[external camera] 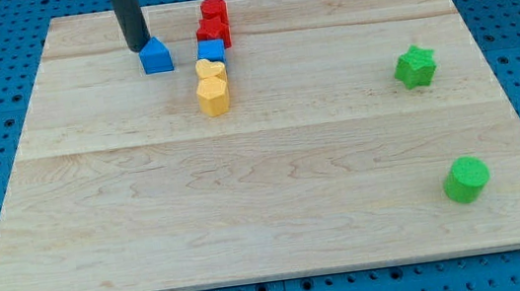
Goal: Move the blue triangle left to the yellow heart
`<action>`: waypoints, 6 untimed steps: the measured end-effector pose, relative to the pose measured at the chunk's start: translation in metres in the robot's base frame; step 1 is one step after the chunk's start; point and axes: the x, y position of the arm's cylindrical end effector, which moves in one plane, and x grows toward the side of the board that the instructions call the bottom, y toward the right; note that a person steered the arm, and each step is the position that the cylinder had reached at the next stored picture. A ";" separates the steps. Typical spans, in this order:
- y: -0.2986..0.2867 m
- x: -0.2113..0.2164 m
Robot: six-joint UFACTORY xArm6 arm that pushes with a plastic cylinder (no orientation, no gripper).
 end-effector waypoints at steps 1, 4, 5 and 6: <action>0.000 -0.016; 0.042 0.016; 0.018 0.057; -0.037 0.071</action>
